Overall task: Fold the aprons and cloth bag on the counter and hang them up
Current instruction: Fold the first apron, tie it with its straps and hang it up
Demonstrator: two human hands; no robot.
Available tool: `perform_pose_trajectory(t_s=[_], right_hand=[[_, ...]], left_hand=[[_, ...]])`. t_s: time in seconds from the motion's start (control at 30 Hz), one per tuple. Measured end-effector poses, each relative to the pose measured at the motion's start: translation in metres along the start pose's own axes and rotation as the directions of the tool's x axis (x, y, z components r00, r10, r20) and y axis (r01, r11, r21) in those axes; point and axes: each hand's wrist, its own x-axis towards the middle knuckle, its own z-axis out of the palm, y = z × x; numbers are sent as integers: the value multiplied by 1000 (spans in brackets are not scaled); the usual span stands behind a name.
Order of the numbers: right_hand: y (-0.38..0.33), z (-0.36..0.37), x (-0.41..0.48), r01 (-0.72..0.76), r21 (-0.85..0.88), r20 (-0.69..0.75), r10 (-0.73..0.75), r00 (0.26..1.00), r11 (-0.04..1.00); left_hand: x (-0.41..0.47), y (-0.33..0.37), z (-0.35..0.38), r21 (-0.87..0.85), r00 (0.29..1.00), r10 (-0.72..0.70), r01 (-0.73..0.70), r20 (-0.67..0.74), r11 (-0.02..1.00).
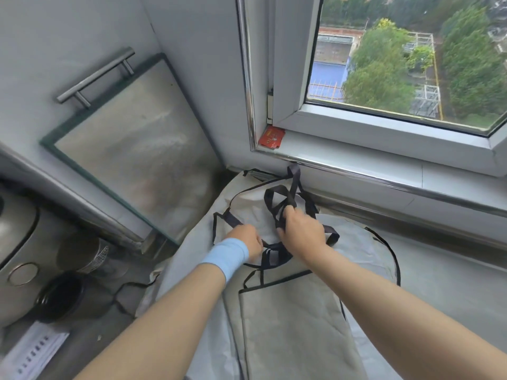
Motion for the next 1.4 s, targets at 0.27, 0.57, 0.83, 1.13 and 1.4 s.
perform_pose_trajectory(t_s=[0.27, 0.57, 0.83, 1.13, 1.4], right_hand=[[-11, -1, 31, -292, 220, 208, 248, 946, 931], [10, -3, 34, -380, 331, 367, 253, 895, 864], [-13, -38, 42, -352, 928, 340, 104, 935, 127], [10, 3, -30, 150, 511, -83, -125, 989, 846], [39, 38, -41, 262, 75, 255, -272, 928, 962]], left_hand=[[12, -19, 35, -374, 999, -26, 7, -47, 927], [18, -4, 38, -720, 1000, -4, 3, 0, 694], [20, 5, 34, -917, 991, 122, 3, 57, 400], [27, 5, -6, -648, 976, -79, -74, -204, 758], [27, -8, -29, -668, 970, -177, 19, -169, 744]])
